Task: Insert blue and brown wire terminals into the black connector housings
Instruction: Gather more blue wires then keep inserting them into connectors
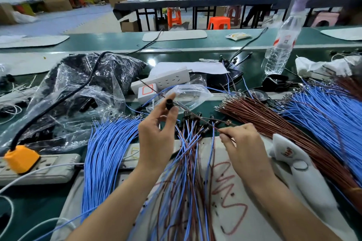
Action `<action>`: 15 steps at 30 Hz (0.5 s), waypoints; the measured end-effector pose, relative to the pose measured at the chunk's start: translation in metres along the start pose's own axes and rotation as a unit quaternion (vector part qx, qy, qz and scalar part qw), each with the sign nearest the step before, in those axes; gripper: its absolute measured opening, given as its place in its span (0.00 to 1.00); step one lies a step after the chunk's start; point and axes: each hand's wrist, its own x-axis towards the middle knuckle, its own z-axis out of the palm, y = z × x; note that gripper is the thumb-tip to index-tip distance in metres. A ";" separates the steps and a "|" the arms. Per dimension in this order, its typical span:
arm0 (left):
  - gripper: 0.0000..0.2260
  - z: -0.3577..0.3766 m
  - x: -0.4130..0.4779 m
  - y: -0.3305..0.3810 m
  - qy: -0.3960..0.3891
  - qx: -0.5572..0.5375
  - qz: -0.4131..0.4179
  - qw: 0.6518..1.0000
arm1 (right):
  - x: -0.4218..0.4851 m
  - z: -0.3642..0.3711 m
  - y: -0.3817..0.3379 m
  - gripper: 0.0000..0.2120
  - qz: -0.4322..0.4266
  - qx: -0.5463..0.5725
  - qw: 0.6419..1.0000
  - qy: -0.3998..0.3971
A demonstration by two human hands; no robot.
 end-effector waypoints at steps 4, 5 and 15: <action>0.12 -0.002 0.002 0.004 -0.048 -0.046 0.017 0.998 | 0.005 -0.011 0.001 0.05 0.112 0.130 0.983 0.059; 0.12 -0.001 0.001 0.005 -0.093 -0.038 0.031 0.995 | 0.007 -0.014 -0.001 0.05 0.143 0.239 0.958 0.076; 0.09 0.013 -0.015 -0.002 -0.306 0.118 0.061 0.943 | 0.008 -0.036 -0.025 0.09 0.124 0.537 0.818 0.164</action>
